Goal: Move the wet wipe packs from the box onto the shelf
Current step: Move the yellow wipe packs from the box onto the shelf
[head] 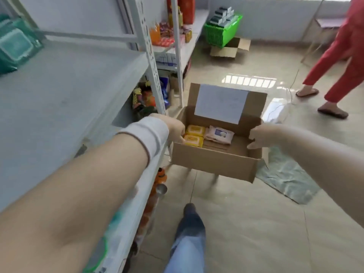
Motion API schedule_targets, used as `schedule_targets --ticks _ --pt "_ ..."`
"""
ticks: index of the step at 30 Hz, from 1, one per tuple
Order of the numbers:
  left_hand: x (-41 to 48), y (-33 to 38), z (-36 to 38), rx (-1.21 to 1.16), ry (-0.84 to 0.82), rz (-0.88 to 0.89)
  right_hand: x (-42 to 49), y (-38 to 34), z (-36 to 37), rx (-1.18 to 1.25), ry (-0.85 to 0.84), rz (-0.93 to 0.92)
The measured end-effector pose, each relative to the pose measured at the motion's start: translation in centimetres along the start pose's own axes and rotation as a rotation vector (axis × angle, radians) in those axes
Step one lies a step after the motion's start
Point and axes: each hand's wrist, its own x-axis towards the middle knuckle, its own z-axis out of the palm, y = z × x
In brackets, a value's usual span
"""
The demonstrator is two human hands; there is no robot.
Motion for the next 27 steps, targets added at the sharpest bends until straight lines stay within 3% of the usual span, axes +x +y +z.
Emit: schedule_targets --ticks 6,16,21,27 --pt "16.2 1.1 -2.1 -0.023 -0.179 0.101 10.9 4.0 1.8 0.189 -0.188 0.043" --pt "36.1 0.5 0.7 -0.382 -0.399 0.002 27.3 4.5 5.7 0.597 -0.402 -0.021" --pt "45.6 -0.8 4.1 -0.471 -0.429 -0.127 36.6 1.9 7.4 0.685 -0.477 -0.074" --pt "61.3 -2.1 10.7 -0.705 -0.279 -0.372 51.0 -4.6 13.0 0.836 -0.488 -0.051"
